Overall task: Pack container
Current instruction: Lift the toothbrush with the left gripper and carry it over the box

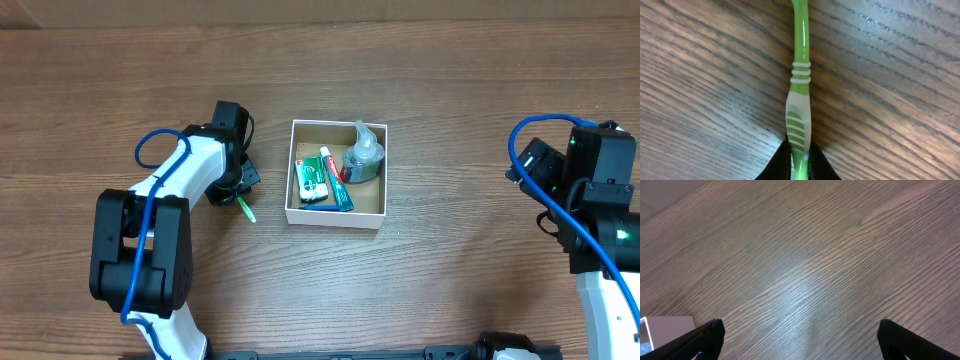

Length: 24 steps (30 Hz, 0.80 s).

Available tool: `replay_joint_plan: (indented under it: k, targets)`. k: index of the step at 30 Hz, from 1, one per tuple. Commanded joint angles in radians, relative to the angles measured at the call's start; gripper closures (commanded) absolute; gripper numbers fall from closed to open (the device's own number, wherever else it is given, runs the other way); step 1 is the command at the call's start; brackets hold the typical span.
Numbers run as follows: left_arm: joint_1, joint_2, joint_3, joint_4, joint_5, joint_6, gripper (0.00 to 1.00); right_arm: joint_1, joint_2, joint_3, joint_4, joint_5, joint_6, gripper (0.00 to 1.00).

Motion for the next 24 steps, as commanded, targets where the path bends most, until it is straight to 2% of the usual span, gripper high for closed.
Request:
replay_joint_plan:
  k: [1, 4, 12, 17, 24]
  targets:
    - [0.004, 0.020, 0.074, -0.049, 0.002, 0.034, 0.88, -0.002, -0.006, 0.016, 0.005, 0.005, 0.005, 0.00]
    - [0.004, 0.016, 0.182, -0.132, -0.003, 0.084, 0.89, -0.002, -0.006, 0.016, 0.005, 0.005, 0.005, 0.00]
    - [-0.051, -0.036, 0.454, -0.315, -0.001, 0.124, 0.90, -0.002, -0.006, 0.016, 0.005, 0.005, 0.005, 0.00]
    - [-0.189, -0.092, 0.560, -0.338, 0.024, 0.116, 0.90, -0.002, -0.006, 0.016, 0.005, 0.005, 0.005, 0.00]
    - [-0.389, -0.114, 0.566, -0.346, 0.015, 0.087, 0.87, -0.002, -0.006, 0.016, 0.005, 0.005, 0.005, 0.00]
